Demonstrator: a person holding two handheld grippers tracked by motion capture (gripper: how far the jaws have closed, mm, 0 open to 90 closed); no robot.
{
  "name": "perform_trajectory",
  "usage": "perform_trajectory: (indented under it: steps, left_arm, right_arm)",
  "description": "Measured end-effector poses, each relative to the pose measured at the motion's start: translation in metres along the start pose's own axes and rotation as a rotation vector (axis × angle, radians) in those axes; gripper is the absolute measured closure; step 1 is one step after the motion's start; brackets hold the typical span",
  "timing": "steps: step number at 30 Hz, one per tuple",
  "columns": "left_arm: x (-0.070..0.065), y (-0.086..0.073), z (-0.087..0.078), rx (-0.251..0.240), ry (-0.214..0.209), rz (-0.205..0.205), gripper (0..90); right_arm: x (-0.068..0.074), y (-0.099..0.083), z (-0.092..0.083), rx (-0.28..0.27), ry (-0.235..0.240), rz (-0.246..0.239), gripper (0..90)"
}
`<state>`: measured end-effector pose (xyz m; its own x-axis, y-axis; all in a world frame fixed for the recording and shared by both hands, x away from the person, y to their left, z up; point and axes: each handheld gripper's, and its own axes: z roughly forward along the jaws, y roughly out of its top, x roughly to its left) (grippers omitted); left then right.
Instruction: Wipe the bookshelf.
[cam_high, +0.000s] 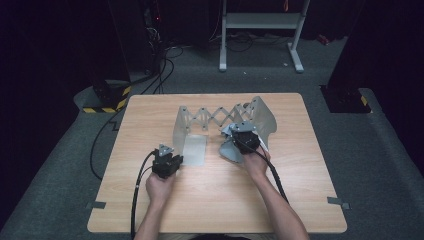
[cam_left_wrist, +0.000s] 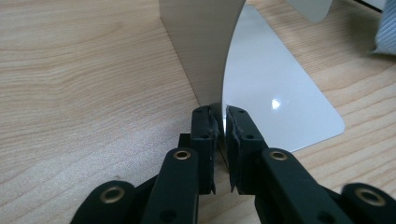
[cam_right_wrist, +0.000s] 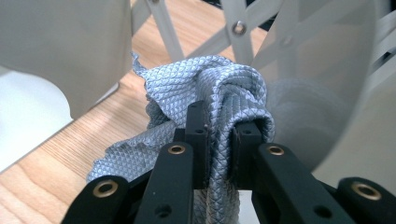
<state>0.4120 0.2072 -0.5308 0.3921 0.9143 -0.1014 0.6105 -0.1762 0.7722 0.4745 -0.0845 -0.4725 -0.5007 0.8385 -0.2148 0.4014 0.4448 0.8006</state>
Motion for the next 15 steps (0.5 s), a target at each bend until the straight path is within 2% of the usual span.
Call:
perform_trajectory:
  steps: [5,9,12,15]
  left_arm:
    - [0.0,0.0,0.0,0.001,-0.001,0.0,81.4]
    - [0.0,0.0,0.0,0.0,0.0,0.007,81.3]
    - [0.0,0.0,0.0,0.002,0.0,0.009,81.3]
    - [0.0,0.0,0.0,0.002,-0.001,0.008,81.3]
  right_arm:
    - [0.011,-0.006,0.016,0.047,-0.007,-0.035,81.6]
    - [0.011,-0.01,0.025,0.081,-0.015,-0.026,81.6]
    - [0.007,-0.008,0.017,0.053,-0.022,-0.023,81.7]
    - [0.004,-0.001,-0.001,-0.009,-0.03,-0.013,81.6]
